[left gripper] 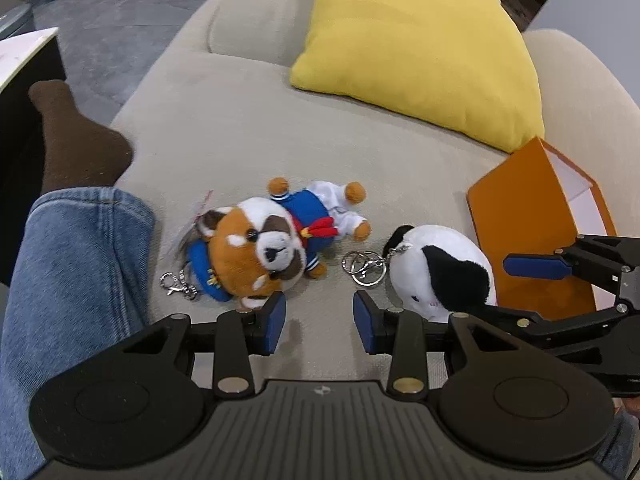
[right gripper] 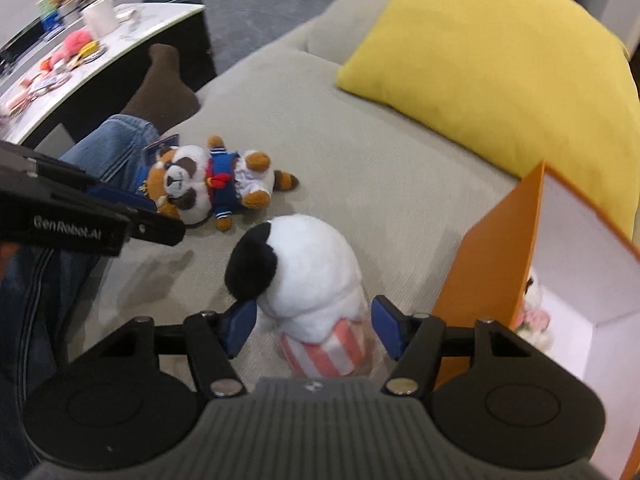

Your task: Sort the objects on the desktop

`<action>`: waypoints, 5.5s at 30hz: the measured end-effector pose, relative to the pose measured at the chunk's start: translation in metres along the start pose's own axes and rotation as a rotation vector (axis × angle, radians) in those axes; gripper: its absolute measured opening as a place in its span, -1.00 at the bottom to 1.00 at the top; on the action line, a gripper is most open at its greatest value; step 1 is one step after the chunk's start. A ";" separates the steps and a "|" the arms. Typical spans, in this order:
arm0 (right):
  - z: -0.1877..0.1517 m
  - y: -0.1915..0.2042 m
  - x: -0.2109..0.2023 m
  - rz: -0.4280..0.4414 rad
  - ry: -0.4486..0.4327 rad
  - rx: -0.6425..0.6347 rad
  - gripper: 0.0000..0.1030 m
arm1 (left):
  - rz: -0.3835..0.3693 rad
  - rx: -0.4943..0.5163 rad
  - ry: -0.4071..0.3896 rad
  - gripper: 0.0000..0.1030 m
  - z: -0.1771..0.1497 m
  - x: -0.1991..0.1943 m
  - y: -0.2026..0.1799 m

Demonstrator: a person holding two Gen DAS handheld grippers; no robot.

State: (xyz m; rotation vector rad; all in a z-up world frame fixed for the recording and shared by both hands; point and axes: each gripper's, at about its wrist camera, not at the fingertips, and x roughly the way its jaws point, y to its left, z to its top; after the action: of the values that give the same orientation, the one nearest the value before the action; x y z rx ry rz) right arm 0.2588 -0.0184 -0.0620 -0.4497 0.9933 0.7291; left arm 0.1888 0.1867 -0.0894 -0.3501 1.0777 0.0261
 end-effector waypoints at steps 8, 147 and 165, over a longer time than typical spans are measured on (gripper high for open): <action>-0.001 0.031 0.000 -0.046 -0.002 -0.180 0.16 | 0.047 0.049 -0.064 -0.10 -0.003 -0.017 0.005; -0.102 -0.190 -0.046 -0.300 -0.014 0.225 -0.71 | -0.176 0.356 0.038 -0.51 0.014 0.115 -0.266; -0.092 -0.194 -0.066 -0.305 -0.102 0.278 -0.71 | -0.210 0.361 -0.018 -0.54 0.016 0.094 -0.259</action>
State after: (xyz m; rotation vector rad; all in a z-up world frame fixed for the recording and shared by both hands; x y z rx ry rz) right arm 0.3234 -0.2332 -0.0454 -0.3084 0.8897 0.3303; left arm 0.2969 -0.0677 -0.0949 -0.1347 1.0000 -0.3475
